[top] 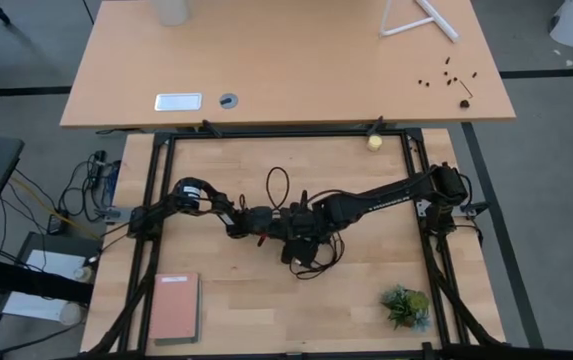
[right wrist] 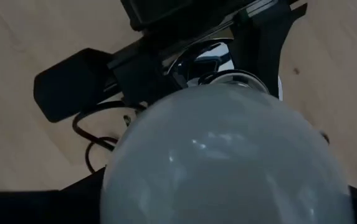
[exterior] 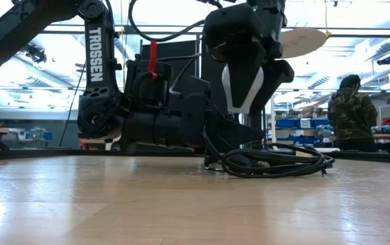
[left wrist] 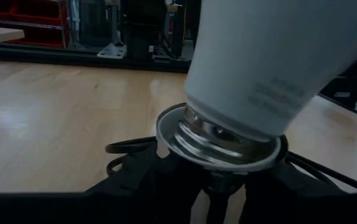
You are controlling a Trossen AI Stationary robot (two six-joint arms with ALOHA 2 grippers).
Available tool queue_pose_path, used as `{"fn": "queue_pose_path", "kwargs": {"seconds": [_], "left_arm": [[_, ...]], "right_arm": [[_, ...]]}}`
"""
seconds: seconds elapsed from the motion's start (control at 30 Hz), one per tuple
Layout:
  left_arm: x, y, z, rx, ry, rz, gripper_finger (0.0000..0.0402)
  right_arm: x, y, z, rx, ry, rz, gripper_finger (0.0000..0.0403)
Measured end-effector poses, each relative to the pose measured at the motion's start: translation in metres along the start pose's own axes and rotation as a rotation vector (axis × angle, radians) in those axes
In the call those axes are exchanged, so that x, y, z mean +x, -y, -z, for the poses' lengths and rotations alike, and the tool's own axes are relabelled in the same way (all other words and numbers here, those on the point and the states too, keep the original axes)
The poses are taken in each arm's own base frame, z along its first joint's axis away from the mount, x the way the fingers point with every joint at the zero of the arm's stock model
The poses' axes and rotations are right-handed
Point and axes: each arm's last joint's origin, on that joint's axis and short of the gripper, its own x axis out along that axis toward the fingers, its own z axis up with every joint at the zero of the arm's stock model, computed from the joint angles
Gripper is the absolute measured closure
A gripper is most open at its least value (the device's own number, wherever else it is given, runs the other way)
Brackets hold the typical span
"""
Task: Screw lightbulb
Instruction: Insert the white lightbulb into the silver lamp
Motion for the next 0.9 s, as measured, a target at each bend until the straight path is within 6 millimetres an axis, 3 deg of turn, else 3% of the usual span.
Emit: {"fn": "queue_pose_path", "kwargs": {"seconds": [0.9], "left_arm": [[0.000,0.001,0.000,0.025,-0.005,0.009,0.0213]], "right_arm": [[-0.008,0.020,-0.030,-0.087,-0.009,-0.077,0.0132]]}}
